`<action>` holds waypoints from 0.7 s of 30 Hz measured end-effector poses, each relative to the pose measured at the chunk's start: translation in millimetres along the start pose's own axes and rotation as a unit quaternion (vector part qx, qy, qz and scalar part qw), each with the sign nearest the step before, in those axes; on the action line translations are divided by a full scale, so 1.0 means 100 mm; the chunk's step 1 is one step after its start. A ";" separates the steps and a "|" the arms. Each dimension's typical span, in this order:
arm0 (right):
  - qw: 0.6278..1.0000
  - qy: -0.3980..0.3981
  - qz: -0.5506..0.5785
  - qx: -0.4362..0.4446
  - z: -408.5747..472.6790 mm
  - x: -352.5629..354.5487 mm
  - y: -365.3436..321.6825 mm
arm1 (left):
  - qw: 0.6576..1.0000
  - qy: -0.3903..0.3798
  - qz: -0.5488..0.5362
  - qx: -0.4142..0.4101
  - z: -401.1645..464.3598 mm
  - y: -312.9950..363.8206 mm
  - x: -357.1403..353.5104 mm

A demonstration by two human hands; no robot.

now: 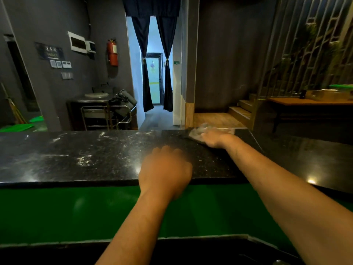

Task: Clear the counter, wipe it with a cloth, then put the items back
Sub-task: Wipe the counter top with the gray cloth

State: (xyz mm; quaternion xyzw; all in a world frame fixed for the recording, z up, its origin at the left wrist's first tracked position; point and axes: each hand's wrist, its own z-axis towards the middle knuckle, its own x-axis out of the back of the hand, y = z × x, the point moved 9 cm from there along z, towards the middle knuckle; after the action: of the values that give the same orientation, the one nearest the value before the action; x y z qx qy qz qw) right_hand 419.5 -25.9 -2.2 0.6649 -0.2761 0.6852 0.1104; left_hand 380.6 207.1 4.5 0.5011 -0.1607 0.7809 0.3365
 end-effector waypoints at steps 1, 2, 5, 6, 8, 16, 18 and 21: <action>0.998 -0.013 -0.017 0.057 -0.16 -0.08 -0.25 | 1.000 -0.002 0.004 0.001 -0.01 -0.01 0.00; 0.995 -0.019 -0.030 0.098 -0.35 -0.14 -0.43 | 1.000 -0.004 0.007 0.002 -0.02 0.00 0.01; 0.991 -0.020 -0.029 0.126 -0.73 -0.18 -0.40 | 1.000 -0.006 -0.001 0.000 -0.02 0.01 0.02; 0.994 -0.018 -0.027 0.103 -0.77 -0.16 -0.20 | 1.000 -0.009 -0.005 0.001 -0.02 0.01 0.02; 0.999 0.021 -0.028 -0.004 -0.77 0.02 0.35 | 1.000 -0.010 -0.014 0.004 -0.03 0.00 0.03; 0.998 0.046 -0.036 0.024 -1.46 -0.20 -0.28 | 0.998 -0.041 -0.038 0.008 -0.07 0.01 0.08; 0.999 0.029 -0.029 0.026 -1.54 -0.17 -0.21 | 0.997 -0.049 -0.062 -0.011 -0.08 0.03 0.06; 0.998 0.021 -0.027 -0.049 -1.45 -0.06 0.19 | 0.994 -0.051 -0.096 -0.032 -0.05 -0.10 0.09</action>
State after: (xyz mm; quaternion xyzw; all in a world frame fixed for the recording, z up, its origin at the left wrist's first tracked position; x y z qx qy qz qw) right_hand 287.1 35.3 -7.3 0.6513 -0.2892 0.6813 0.1671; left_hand 381.2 220.8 9.3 0.5426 -0.1541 0.7127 0.4170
